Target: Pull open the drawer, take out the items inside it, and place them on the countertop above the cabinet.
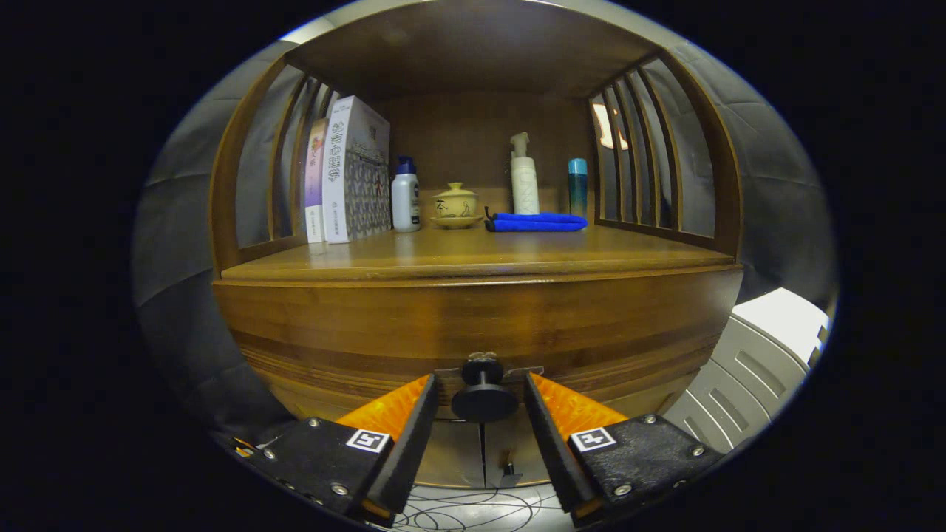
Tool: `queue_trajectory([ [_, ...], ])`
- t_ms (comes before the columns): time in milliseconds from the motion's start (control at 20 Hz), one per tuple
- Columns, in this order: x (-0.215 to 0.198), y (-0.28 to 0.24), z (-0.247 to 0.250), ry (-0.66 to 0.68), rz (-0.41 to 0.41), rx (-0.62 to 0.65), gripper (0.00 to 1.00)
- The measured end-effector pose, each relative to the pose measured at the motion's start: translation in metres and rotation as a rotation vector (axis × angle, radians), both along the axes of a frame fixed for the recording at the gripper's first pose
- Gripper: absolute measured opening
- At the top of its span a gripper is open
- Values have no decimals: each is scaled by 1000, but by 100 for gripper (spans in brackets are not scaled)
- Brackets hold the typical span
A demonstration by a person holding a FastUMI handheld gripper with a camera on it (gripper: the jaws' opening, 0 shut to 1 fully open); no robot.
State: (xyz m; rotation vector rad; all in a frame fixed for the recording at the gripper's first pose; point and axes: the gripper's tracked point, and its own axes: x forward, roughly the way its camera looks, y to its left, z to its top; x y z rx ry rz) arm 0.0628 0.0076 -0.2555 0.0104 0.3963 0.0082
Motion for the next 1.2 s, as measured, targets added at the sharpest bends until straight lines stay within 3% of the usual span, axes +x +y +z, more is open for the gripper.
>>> queue_trajectory([
  [250, 3, -2, -1, -18, -7, 47, 50],
  [500, 5, -1, -1, -2, 3, 57, 40],
  [600, 3, -2, -2, 2, 11, 42, 32],
  [950, -10, -3, -2, 14, 18, 26, 29],
  [1200, -42, -5, 1, 7, 29, 12, 29],
])
